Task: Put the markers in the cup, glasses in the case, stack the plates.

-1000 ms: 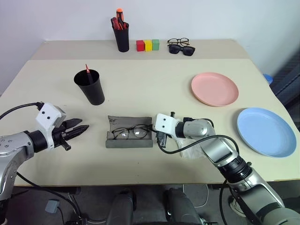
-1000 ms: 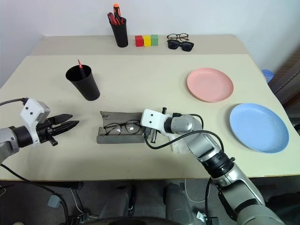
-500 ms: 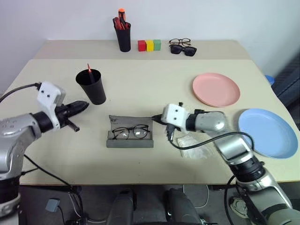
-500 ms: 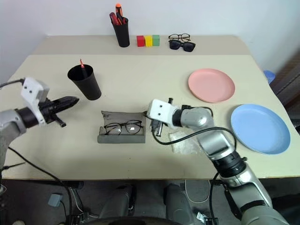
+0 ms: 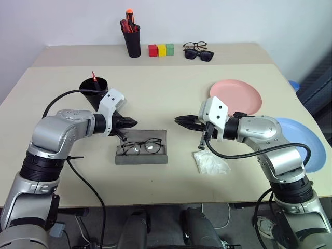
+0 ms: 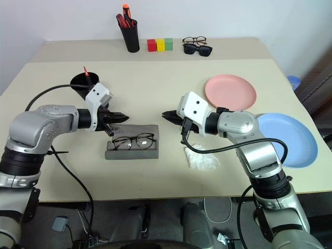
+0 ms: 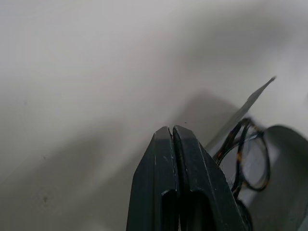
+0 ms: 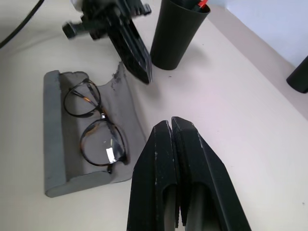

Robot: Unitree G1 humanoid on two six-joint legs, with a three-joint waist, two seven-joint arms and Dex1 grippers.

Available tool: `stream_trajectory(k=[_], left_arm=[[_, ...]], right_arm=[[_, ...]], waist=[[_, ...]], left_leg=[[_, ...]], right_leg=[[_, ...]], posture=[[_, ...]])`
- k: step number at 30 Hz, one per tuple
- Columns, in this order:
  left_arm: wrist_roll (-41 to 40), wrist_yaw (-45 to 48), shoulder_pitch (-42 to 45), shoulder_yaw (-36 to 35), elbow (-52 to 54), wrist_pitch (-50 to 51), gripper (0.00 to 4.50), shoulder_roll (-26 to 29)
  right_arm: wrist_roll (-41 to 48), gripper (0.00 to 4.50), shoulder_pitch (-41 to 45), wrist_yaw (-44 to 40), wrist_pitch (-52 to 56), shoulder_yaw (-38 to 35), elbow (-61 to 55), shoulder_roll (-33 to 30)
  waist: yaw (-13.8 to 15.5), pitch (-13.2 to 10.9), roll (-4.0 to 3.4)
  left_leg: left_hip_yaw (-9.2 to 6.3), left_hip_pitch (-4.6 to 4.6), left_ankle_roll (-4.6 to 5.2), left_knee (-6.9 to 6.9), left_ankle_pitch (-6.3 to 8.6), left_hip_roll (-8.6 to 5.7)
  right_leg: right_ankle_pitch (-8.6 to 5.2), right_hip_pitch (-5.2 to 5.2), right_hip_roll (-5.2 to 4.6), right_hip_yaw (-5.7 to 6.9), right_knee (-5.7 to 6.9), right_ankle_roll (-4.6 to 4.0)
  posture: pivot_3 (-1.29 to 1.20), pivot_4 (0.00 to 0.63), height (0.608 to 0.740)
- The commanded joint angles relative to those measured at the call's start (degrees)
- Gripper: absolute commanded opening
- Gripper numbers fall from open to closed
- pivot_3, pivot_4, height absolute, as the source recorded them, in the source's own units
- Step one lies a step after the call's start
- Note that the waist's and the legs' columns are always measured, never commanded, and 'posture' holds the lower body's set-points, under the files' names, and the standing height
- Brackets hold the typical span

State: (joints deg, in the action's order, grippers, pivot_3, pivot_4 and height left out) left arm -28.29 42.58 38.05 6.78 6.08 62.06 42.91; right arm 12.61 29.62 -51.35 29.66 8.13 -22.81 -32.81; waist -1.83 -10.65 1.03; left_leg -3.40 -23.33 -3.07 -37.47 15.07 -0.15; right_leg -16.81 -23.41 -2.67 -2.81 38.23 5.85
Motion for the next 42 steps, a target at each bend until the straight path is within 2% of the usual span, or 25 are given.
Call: stream_trajectory(k=[1,10,19,23,26,30,33,38,42], left_arm=[[0.6,2.2,0.3,0.6,2.0,-1.2,0.02,1.5],[-0.9,8.1,-10.2,-1.3,14.6,-5.3,0.02,7.6],[-0.7,10.4,-20.5,-2.9,22.6,-9.6,0.02,12.6],[0.1,9.8,-22.3,-3.0,22.7,-10.9,0.02,13.4],[1.5,8.3,-22.5,-4.6,20.7,-16.1,0.02,11.0],[-1.0,4.5,-20.7,-11.5,17.4,-22.6,0.02,2.6],[-0.8,4.2,-21.2,-12.1,18.0,-23.2,0.0,1.2],[-1.0,4.4,-23.0,-11.1,20.0,-24.3,0.0,-0.5],[-0.3,3.9,-23.4,-10.0,20.5,-24.3,0.0,-1.3]], right_arm=[[1.0,0.0,0.4,1.1,-0.4,-1.1,-2.7,-0.2],[0.2,0.0,2.0,2.1,-2.6,-0.1,0.2,0.5],[-0.4,0.0,2.4,2.3,-5.3,1.1,3.4,1.1],[-1.5,0.0,2.8,3.3,-6.6,1.2,5.7,1.2],[-7.0,0.0,4.3,6.4,-7.6,2.0,11.6,-0.5],[-12.2,0.0,7.2,10.3,-5.6,1.0,22.5,-3.1],[-14.7,0.86,7.2,10.7,-5.8,0.8,26.8,-6.1],[-18.1,3.27,7.0,14.2,-6.8,0.4,33.3,-7.8],[-19.3,3.27,7.1,16.4,-7.9,-0.1,37.2,-7.4]], waist=[[0.0,0.0,0.0],[-0.5,0.0,-0.01],[-0.5,0.0,-0.01],[-0.4,0.0,-0.01],[-0.4,0.0,-0.02],[0.0,0.0,0.01],[0.0,0.0,0.0],[-0.4,0.0,0.0],[-0.6,0.0,0.0]], left_leg=[[0.0,0.0,0.0,0.0,0.0,0.0],[0.0,0.0,0.0,0.02,0.0,0.03],[0.01,0.0,0.01,0.02,0.0,0.04],[0.0,0.01,0.01,0.03,0.0,0.04],[0.04,0.01,0.01,0.02,0.0,0.03],[0.05,-0.02,0.01,-0.01,0.0,0.01],[0.06,-0.02,0.01,0.01,0.01,0.01],[0.09,-0.02,0.01,0.04,0.01,0.01],[0.09,0.0,0.01,0.05,0.01,0.02]], right_leg=[[0.0,0.0,0.0,0.0,0.0,0.0],[0.0,0.01,-0.03,-0.02,-0.01,0.0],[0.0,0.02,-0.06,-0.02,-0.02,0.0],[0.0,0.03,-0.05,-0.02,-0.02,-0.01],[0.0,0.04,-0.05,-0.02,-0.03,-0.01],[0.0,0.03,-0.08,0.0,-0.04,-0.01],[0.0,0.0,-0.09,-0.01,-0.06,0.0],[0.0,0.0,-0.09,-0.03,-0.07,0.0],[0.0,0.0,-0.06,-0.04,-0.04,0.0]], posture=[[0.0,0.15,0.74],[0.0,0.15,0.74],[0.0,0.15,0.74],[0.0,0.15,0.74],[0.0,0.15,0.74],[0.0,0.15,0.74],[0.0,0.15,0.74],[0.0,0.15,0.74],[0.0,0.15,0.74]])
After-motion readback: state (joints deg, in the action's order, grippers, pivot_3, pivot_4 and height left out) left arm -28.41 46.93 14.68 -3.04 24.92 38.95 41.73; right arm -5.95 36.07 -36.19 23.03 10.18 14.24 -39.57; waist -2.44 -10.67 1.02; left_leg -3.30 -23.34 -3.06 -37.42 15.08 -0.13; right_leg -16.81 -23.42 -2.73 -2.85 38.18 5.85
